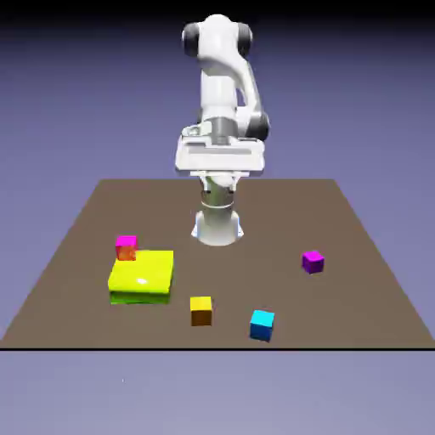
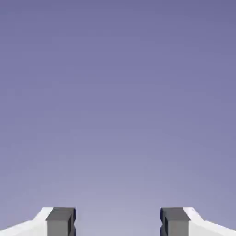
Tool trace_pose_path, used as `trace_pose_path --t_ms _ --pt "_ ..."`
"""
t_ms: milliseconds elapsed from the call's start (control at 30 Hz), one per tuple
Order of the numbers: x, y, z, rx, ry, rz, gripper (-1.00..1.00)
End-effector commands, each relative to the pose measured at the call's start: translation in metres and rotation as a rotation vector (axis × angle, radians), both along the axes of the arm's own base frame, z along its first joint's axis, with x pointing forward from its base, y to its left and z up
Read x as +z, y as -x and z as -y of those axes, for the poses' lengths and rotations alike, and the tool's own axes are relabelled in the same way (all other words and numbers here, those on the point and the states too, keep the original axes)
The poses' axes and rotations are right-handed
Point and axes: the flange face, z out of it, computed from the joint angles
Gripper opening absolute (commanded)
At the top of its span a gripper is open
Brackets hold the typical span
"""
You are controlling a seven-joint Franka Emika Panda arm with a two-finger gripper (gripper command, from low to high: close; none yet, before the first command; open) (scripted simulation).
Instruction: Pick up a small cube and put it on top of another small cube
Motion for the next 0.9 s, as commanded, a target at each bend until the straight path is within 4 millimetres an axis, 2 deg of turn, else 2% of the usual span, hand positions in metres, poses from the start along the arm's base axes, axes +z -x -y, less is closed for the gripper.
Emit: trace_pose_path --t_ms 0,167,367,500,667,800,867 --pt "-0.011 -0.001 -0.013 0.057 0.041 -0.028 0.00" --pt "-0.068 0.005 -0.079 0.354 0.224 -0.159 0.00" --pt "-0.136 0.035 -0.149 0.741 0.400 -0.298 0.00" --pt "-0.178 0.069 -0.191 1.016 0.488 -0.373 0.00" --pt "-0.223 0.124 -0.235 1.375 0.563 -0.441 0.00" --pt "-0.250 0.177 -0.263 1.673 0.593 -0.469 0.00" --pt "-0.256 0.183 -0.269 1.708 0.589 -0.465 0.00"
